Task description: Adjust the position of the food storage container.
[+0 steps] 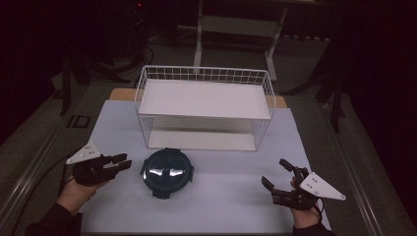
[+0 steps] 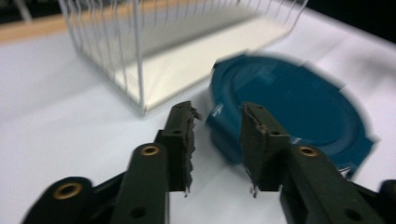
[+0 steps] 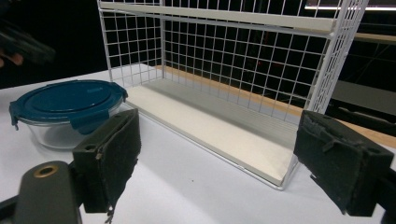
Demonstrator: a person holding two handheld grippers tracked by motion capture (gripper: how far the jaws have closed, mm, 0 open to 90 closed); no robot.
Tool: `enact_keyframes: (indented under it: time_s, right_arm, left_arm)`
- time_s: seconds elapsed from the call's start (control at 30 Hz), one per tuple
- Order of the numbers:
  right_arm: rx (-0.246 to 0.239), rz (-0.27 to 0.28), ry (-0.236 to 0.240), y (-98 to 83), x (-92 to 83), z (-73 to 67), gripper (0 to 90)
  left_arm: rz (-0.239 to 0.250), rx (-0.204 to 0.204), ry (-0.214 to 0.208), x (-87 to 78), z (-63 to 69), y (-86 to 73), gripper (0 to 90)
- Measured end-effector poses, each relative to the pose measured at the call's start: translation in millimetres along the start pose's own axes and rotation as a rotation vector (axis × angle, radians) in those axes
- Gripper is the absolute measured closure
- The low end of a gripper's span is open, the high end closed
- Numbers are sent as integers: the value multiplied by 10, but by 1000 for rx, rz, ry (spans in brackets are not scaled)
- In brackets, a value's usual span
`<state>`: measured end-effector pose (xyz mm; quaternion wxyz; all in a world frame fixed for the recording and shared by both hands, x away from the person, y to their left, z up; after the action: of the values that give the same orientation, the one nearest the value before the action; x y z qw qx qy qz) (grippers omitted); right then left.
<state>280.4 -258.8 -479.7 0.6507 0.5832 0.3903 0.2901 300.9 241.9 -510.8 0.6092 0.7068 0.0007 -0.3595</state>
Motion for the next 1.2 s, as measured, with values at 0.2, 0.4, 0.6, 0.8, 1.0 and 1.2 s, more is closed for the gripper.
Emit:
enact_keyframes:
  time_s: [0.2, 0.4, 0.6, 0.8, 1.0, 1.2]
  right_arm:
    - [3, -1, -1, -3, -6, 3, 146]
    - [8, -3, 2, -9, -1, 5, 147]
    - [6, -4, 0, -7, -4, 3, 146]
    - [8, -3, 0, -8, -5, 7, 146]
    - [1, -9, 3, -15, 10, 7, 146]
    - [4, -13, 7, -18, 28, -6, 146]
  left_arm:
    - [-133, 58, 0, 213, 36, -177, 862]
    - [-160, 80, -31, 283, 138, -205, 897]
    - [-162, 85, -49, 301, 199, -188, 898]
    - [-161, 86, -51, 316, 218, -185, 898]
    - [-174, 83, -57, 315, 285, -177, 899]
    - [-169, 83, -77, 353, 419, -145, 899]
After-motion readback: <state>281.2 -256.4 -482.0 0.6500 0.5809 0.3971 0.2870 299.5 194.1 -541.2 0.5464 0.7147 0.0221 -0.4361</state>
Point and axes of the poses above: each handheld gripper's, and its own axes: x roughly forward along the jaws, y roughly out of its top, z roughly to its right, the point moved 6 cm from there along x, roughly forward along the jaws, and after that the axes turned 15 degrees about y, right-handed, at the moved point
